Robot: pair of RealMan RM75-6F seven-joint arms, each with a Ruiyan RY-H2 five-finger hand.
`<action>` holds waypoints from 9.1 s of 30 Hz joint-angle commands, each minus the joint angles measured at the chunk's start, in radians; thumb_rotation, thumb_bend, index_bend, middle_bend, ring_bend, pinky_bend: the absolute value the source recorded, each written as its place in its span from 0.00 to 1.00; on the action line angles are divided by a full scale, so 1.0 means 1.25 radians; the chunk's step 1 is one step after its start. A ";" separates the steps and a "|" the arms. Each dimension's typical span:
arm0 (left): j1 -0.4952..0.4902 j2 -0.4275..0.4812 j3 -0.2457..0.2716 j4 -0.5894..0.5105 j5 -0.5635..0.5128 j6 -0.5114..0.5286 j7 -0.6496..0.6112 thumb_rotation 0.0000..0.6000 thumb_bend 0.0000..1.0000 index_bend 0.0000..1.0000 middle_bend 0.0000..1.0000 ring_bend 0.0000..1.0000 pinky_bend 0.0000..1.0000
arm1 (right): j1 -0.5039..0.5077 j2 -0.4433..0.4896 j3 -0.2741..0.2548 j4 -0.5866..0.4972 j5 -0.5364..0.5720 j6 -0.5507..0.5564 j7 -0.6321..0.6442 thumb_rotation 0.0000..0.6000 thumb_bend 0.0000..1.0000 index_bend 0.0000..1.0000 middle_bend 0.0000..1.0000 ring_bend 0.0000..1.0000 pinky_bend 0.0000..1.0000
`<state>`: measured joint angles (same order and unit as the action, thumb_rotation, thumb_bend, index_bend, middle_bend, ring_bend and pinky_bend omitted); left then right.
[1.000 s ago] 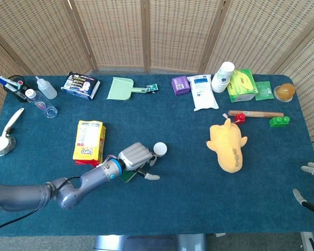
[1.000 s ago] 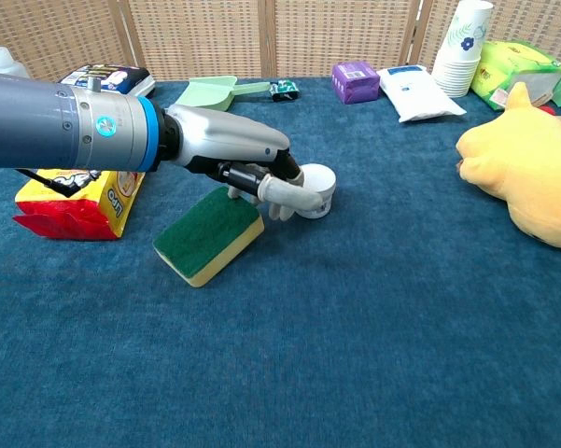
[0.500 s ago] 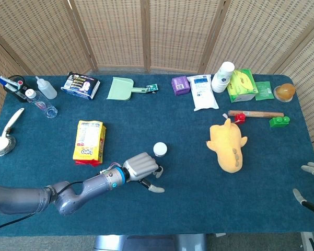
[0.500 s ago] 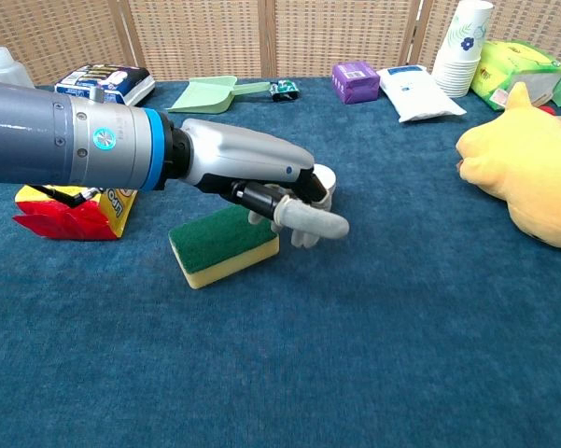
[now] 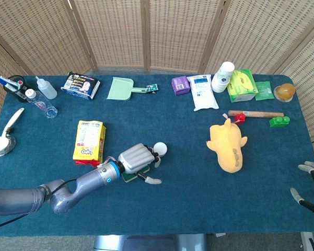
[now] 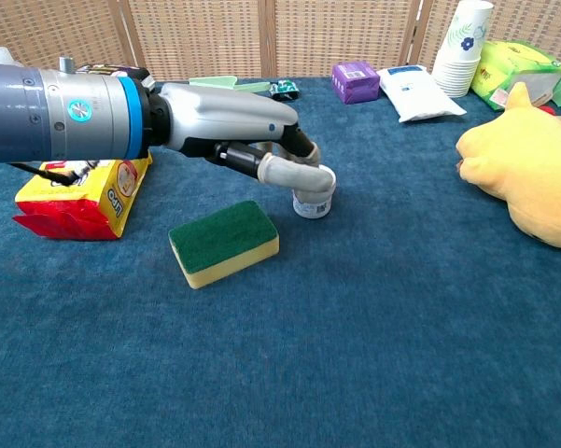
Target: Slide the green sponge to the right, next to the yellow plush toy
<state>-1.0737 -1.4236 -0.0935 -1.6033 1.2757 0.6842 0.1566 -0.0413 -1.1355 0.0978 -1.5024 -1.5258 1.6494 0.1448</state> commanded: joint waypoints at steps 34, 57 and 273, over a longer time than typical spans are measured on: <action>0.010 -0.029 0.018 0.076 -0.085 -0.059 0.014 0.01 0.11 0.39 0.37 0.37 0.41 | -0.002 -0.001 -0.004 -0.002 -0.003 0.004 -0.002 1.00 0.25 0.30 0.28 0.13 0.22; 0.021 0.012 0.034 -0.023 0.020 -0.076 -0.061 0.01 0.11 0.40 0.40 0.41 0.45 | -0.004 0.001 -0.005 -0.008 -0.005 0.008 0.001 1.00 0.25 0.30 0.29 0.13 0.23; 0.119 -0.141 0.077 0.306 0.382 0.453 -0.059 0.82 0.11 0.00 0.00 0.00 0.00 | 0.007 0.020 -0.011 -0.053 -0.044 0.007 0.004 1.00 0.25 0.27 0.29 0.15 0.24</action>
<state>-0.9652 -1.6936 0.0031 -1.1178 1.7864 1.2366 0.0755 -0.0397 -1.1167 0.0844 -1.5643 -1.5747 1.6649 0.1443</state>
